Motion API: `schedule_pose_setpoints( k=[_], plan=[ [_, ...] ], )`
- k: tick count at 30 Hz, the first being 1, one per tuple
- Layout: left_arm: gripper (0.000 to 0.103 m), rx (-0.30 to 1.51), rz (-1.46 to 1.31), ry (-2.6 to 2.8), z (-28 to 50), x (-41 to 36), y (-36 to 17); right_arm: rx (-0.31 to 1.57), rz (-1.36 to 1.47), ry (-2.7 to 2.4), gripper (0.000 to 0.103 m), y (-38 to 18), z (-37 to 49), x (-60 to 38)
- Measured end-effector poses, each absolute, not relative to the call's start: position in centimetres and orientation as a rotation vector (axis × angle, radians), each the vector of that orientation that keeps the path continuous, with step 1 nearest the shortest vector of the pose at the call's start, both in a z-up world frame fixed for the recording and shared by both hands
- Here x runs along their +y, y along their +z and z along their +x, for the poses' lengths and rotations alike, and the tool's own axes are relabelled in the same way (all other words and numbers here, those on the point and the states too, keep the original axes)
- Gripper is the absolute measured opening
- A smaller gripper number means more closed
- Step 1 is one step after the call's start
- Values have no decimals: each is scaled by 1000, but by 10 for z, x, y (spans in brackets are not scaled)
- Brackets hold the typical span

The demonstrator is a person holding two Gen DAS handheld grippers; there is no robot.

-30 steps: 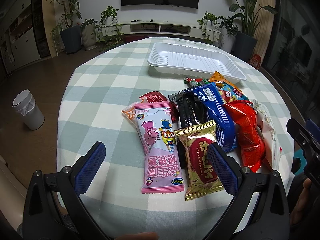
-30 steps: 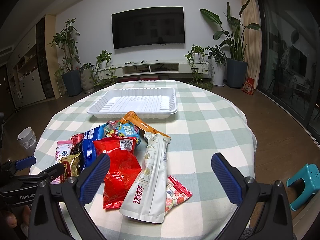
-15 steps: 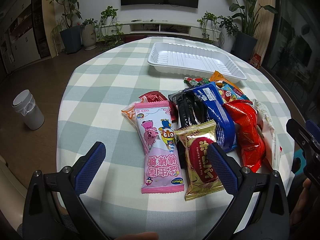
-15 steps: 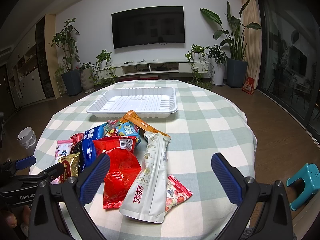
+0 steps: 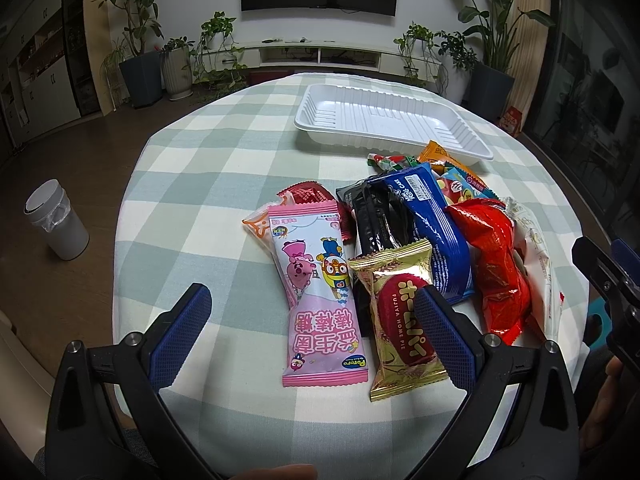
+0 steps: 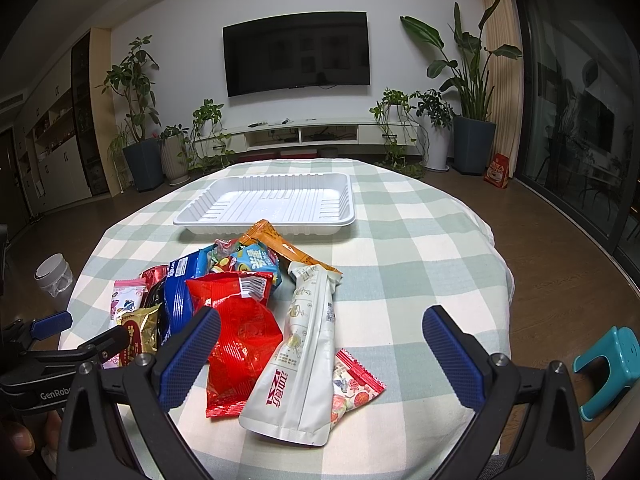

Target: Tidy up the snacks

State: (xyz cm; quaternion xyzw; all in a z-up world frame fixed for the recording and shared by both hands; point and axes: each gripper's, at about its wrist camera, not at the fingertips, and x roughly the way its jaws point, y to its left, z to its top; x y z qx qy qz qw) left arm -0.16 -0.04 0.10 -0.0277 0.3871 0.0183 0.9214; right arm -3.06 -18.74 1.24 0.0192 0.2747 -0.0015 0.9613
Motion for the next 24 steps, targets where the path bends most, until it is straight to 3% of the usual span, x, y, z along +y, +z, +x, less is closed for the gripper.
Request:
schedule_pose_setpoints(
  k=[18, 24],
  plan=[
    [103, 802, -84, 1, 0, -1, -3, 558, 39, -3, 103, 12, -29, -187],
    [103, 822, -256, -102, 2, 24, -11, 553, 57, -4, 103, 14, -33, -191]
  ],
)
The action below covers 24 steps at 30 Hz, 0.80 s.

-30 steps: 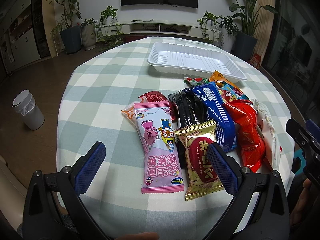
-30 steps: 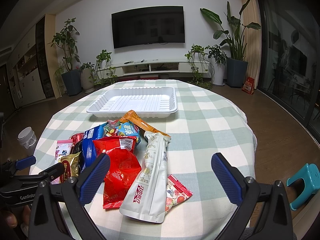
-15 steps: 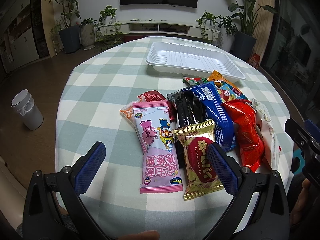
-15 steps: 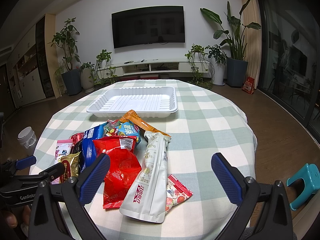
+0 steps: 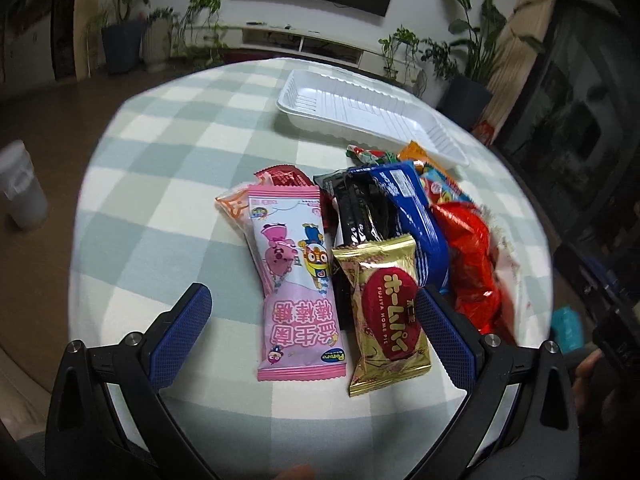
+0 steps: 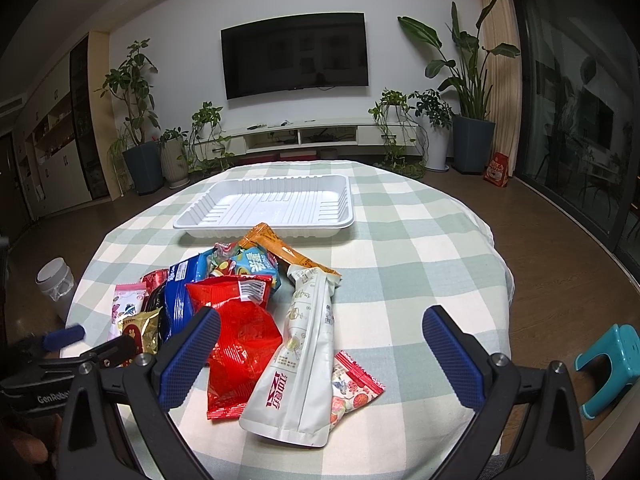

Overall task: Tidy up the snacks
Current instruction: 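Lower the left gripper onto the pink candy bar and close it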

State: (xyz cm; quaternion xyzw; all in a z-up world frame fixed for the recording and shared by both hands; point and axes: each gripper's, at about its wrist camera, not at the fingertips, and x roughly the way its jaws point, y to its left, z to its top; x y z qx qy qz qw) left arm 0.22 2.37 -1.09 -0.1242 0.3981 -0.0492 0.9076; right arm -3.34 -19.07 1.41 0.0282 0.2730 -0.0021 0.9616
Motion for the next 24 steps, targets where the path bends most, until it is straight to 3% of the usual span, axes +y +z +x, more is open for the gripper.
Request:
schedule_pose_setpoints(
  k=[4, 8, 21, 23, 24],
  plan=[
    [103, 756, -266, -56, -10, 38, -3, 550, 98, 1, 103, 14, -35, -197],
    [103, 987, -224, -55, 1, 28, -22, 561, 142, 12, 103, 10, -35, -208],
    [101, 984, -196, 29, 24, 36, -12, 632, 300, 43, 103, 8, -27, -235],
    [97, 982, -154, 33, 28, 29, -12, 637, 302, 47, 103, 8, -27, -235],
    [83, 985, -140, 33, 29, 26, -13, 638, 299, 47, 103, 9, -27, -235]
  ],
)
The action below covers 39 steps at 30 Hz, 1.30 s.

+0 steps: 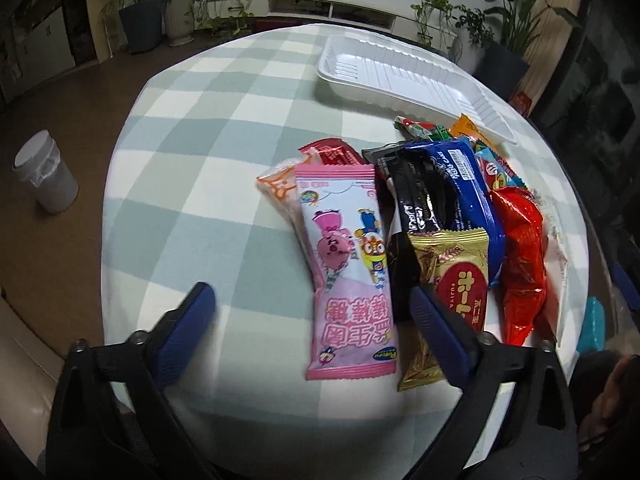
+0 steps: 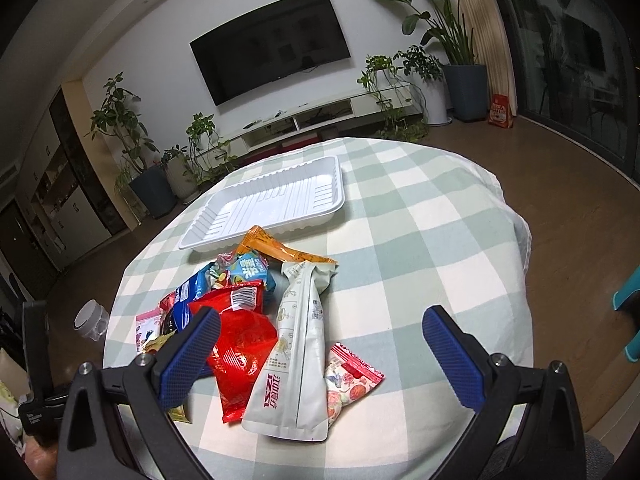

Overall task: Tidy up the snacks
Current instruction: 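Lower the left gripper onto the pink candy bar and close it, then grasp the white tall pouch with the right gripper while the left lifts the pink bar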

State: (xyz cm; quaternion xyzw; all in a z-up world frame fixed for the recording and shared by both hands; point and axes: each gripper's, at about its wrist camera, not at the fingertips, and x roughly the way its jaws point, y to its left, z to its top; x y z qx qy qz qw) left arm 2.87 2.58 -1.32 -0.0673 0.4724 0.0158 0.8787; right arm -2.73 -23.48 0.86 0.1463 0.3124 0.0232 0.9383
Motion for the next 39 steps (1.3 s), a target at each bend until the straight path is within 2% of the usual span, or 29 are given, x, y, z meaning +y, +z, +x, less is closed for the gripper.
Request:
schedule_pose_setpoints(
  k=[1, 3, 14, 15, 18, 22, 27, 30, 34, 39],
  plan=[
    [68, 996, -125, 42, 32, 23, -15, 639, 297, 48, 103, 9, -28, -235],
    [55, 1024, -125, 46, 38, 22, -20, 640, 299, 48, 103, 8, -28, -235],
    [55, 1030, -87, 37, 38, 21, -23, 645, 288, 41, 103, 7, -28, -233],
    [54, 1028, -93, 34, 37, 22, -23, 645, 285, 38, 103, 7, -28, -233],
    [37, 1021, -129, 0, 31, 29, -21, 642, 279, 27, 103, 7, -28, -235],
    [35, 1033, -170, -53, 27, 35, -19, 643, 273, 14, 103, 7, -28, -235],
    [34, 1032, -95, -73, 27, 23, -21, 639, 246, 1, 103, 7, -27, -232],
    [31, 1031, -46, -74, 26, 17, -21, 632, 233, -12, 103, 8, -28, -230],
    [22, 1023, -118, -126, 22, 24, -17, 627, 223, -34, 103, 9, -29, -231],
    [22, 997, -180, -161, 14, 34, -9, 651, 198, -20, 103, 5, -26, -227]
  ],
)
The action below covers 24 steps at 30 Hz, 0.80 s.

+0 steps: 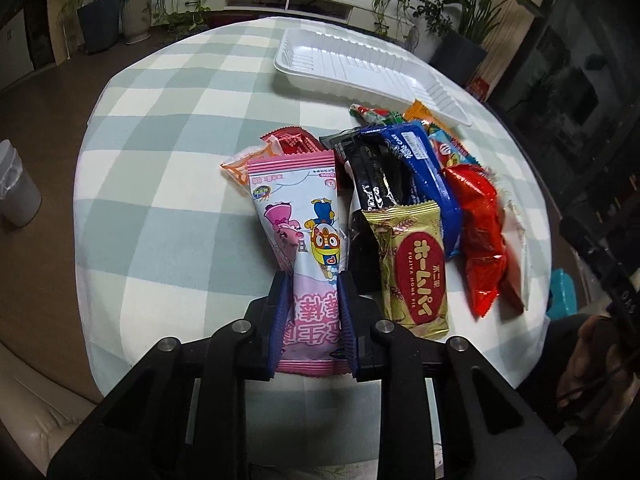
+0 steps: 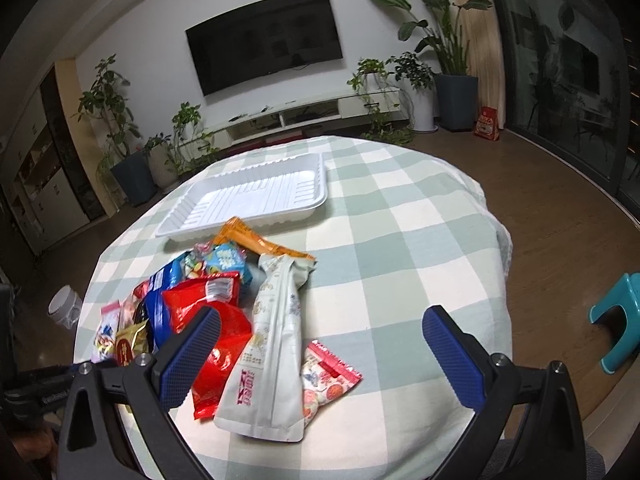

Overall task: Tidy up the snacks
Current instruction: 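Grasp the white tall pouch with the right gripper while the left lifts the pink bar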

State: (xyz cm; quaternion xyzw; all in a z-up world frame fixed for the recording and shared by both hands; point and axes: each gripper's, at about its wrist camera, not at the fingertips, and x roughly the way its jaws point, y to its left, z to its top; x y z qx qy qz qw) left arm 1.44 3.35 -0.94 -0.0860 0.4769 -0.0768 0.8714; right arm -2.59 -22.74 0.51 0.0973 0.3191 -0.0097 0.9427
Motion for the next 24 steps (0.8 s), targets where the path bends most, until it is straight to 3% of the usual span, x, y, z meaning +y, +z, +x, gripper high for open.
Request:
schedule_pose_setpoints(
  k=[4, 7, 11, 22, 24],
  plan=[
    [22, 959, -230, -209, 6, 38, -2, 671, 122, -15, 103, 1, -23, -213],
    [22, 912, -267, -248, 1, 42, 4, 710, 98, 5, 97, -5, -17, -208],
    [22, 897, -281, -268, -1, 42, 7, 769, 116, 29, 85, -10, -5, -208],
    [22, 895, -262, -291, -2, 34, 7, 918, 156, 91, 63, -29, 26, -204],
    [22, 894, -263, -294, -1, 34, 7, 935, 180, 110, 53, -33, 30, -204]
  ],
)
